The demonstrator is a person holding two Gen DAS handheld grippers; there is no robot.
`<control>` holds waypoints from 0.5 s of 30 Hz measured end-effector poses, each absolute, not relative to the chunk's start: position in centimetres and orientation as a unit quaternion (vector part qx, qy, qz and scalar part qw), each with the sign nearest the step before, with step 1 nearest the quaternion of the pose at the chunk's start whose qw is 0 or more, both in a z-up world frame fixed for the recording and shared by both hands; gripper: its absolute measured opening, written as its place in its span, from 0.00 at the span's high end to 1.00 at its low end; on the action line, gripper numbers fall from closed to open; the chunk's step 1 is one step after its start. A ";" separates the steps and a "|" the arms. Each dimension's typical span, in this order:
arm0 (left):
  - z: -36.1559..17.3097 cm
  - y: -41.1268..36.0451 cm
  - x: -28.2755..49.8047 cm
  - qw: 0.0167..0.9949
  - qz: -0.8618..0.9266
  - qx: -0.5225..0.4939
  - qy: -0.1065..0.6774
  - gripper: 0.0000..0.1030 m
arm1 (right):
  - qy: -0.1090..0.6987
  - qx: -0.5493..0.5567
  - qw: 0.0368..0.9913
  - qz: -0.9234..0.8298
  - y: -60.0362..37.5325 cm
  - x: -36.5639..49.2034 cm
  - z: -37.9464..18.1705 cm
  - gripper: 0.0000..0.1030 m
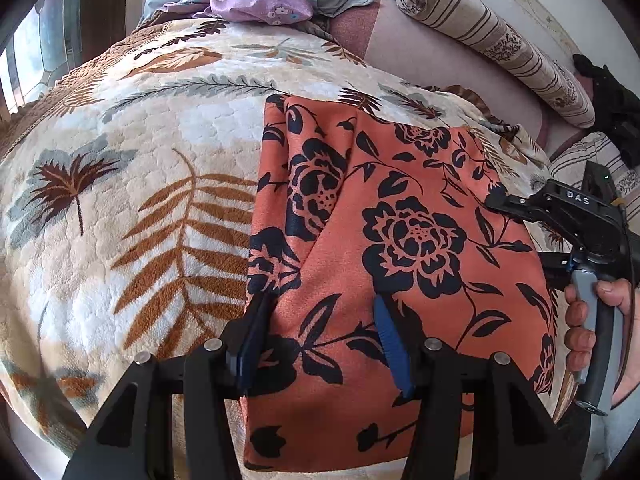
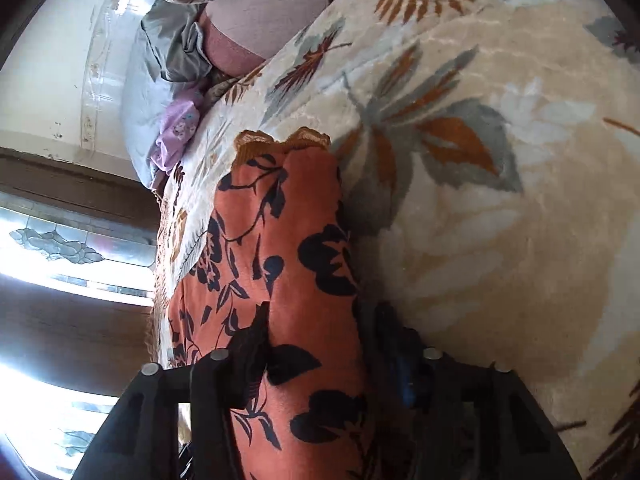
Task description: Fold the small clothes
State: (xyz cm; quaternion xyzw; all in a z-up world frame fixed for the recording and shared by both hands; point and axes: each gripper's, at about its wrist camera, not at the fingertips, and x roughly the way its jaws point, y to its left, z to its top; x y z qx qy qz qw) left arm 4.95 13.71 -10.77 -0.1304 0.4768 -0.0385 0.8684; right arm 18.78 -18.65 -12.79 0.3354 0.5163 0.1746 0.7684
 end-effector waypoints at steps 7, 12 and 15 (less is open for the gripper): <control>-10.7 13.4 5.0 0.868 -0.031 -0.125 0.479 0.46 | 0.443 0.279 0.815 0.248 -18.0 13.2 -5.3 0.37; -8.8 14.9 4.5 0.862 -0.052 -0.175 0.472 0.46 | 0.504 0.263 0.774 0.280 -17.0 12.7 -10.6 0.36; -7.2 16.9 3.5 0.870 -0.046 -0.210 0.443 0.46 | 0.497 0.291 0.767 0.281 -18.2 12.9 -10.4 0.46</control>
